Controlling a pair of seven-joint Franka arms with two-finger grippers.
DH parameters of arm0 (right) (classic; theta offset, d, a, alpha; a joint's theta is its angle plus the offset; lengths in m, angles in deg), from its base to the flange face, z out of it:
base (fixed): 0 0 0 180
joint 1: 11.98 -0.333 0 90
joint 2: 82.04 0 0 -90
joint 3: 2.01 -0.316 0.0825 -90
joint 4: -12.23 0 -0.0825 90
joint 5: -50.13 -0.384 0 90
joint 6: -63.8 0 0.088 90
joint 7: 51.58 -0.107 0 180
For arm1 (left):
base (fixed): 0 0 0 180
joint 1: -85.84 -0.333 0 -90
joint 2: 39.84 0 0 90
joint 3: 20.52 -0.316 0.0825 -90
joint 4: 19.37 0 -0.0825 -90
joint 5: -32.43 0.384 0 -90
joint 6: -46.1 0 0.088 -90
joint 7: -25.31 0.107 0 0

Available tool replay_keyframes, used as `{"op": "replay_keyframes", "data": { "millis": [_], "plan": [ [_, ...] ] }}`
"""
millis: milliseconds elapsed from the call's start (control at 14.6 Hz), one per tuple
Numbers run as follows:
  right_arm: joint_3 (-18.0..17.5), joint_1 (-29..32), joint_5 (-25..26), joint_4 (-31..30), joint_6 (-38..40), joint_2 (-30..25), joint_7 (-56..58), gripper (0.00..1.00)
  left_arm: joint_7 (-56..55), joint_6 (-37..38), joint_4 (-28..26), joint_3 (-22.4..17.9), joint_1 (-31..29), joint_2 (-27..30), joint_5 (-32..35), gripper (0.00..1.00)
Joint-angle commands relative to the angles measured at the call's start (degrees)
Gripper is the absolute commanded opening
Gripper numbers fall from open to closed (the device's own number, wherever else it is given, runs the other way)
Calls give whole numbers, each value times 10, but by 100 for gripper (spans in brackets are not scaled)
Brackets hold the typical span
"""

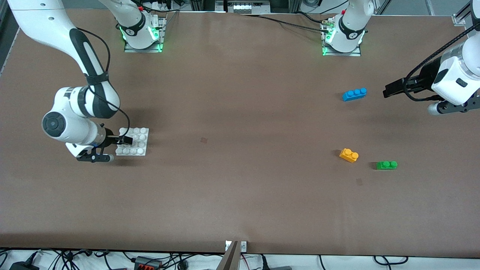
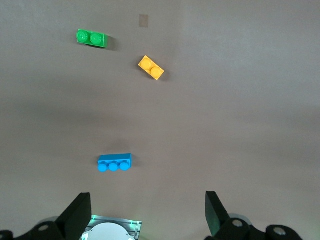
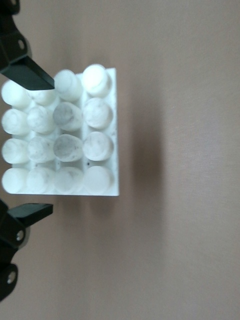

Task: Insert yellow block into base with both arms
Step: 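Grasp the base plate with the right gripper while the left gripper reaches the yellow block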

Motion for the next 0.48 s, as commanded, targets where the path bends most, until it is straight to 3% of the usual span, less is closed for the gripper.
{"op": "replay_keyframes", "data": {
  "millis": [0, 205, 411],
  "plan": [
    [1, 0, -7, -67, -57, -29, -6, 89, 12, 12, 15, 2, -3, -6, -5, 100],
    [2, 1, -7, -67, -58, -28, -6, 69, 12, 12, 15, 2, -3, -6, -6, 100],
    [2, 2, -7, -66, -74, -20, -7, 67, 12, 12, 15, 2, -3, -6, -6, 100]
  ]
}}
